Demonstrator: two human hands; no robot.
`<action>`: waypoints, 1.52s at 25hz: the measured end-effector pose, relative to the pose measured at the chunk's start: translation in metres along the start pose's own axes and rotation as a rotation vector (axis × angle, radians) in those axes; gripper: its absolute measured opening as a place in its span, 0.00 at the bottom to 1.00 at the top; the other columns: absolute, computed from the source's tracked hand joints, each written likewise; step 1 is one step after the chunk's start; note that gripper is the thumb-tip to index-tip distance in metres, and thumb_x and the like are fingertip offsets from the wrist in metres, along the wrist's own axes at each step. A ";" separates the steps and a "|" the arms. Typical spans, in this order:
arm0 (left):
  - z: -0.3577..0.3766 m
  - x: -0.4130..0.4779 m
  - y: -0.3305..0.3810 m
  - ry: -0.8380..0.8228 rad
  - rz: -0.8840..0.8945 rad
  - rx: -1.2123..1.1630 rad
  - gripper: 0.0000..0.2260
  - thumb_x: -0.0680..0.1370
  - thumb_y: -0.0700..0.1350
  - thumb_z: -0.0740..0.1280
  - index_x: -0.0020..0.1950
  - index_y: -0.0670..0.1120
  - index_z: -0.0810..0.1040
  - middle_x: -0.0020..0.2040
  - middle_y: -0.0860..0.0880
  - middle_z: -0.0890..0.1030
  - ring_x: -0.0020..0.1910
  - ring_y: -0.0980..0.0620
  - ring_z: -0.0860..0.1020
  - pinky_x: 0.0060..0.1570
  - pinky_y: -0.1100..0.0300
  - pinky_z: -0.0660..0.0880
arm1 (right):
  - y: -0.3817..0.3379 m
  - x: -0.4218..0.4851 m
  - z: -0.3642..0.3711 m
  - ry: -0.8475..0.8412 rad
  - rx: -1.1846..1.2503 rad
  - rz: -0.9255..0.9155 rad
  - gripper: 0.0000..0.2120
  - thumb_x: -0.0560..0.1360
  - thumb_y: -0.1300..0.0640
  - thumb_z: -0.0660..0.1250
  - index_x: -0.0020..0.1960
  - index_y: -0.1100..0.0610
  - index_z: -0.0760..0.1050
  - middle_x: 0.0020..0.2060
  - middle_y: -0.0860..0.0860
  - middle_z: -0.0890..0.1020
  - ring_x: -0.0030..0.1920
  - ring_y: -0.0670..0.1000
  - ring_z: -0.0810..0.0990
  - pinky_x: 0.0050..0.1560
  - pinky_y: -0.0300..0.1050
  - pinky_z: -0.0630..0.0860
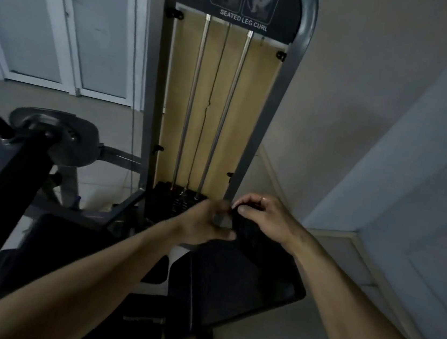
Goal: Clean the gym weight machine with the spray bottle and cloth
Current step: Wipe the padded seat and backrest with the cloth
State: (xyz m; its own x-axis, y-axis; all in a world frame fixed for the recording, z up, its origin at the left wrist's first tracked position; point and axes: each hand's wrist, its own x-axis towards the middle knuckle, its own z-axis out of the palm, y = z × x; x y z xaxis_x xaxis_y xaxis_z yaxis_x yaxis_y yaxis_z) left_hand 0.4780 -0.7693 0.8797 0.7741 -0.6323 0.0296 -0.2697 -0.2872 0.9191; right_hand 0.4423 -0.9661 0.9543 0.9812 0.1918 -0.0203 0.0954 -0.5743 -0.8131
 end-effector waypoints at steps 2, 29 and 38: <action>-0.009 0.025 -0.010 -0.012 0.022 0.176 0.06 0.74 0.51 0.77 0.46 0.58 0.81 0.45 0.59 0.83 0.48 0.60 0.81 0.54 0.56 0.78 | 0.008 0.011 -0.019 0.076 0.027 -0.007 0.06 0.80 0.63 0.70 0.52 0.56 0.86 0.46 0.47 0.87 0.48 0.41 0.83 0.52 0.33 0.76; -0.062 0.096 0.041 0.227 -0.202 -0.452 0.11 0.80 0.32 0.67 0.61 0.41 0.80 0.54 0.42 0.85 0.54 0.44 0.84 0.50 0.56 0.83 | 0.017 0.103 -0.044 0.372 0.419 0.192 0.07 0.76 0.51 0.70 0.52 0.50 0.82 0.42 0.44 0.84 0.45 0.45 0.82 0.44 0.38 0.74; -0.052 0.089 -0.023 0.217 -0.417 -0.601 0.37 0.73 0.41 0.77 0.78 0.54 0.64 0.64 0.43 0.81 0.59 0.43 0.82 0.61 0.45 0.79 | 0.055 0.080 0.007 0.178 0.186 0.145 0.40 0.73 0.63 0.78 0.76 0.43 0.62 0.45 0.51 0.83 0.42 0.43 0.83 0.42 0.37 0.79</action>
State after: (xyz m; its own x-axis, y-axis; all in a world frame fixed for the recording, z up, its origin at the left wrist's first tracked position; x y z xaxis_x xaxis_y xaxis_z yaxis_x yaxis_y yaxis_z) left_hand 0.5832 -0.7813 0.8816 0.8554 -0.3842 -0.3474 0.3797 0.0089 0.9251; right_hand 0.5250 -0.9770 0.9037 0.9979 -0.0341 -0.0551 -0.0644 -0.4265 -0.9022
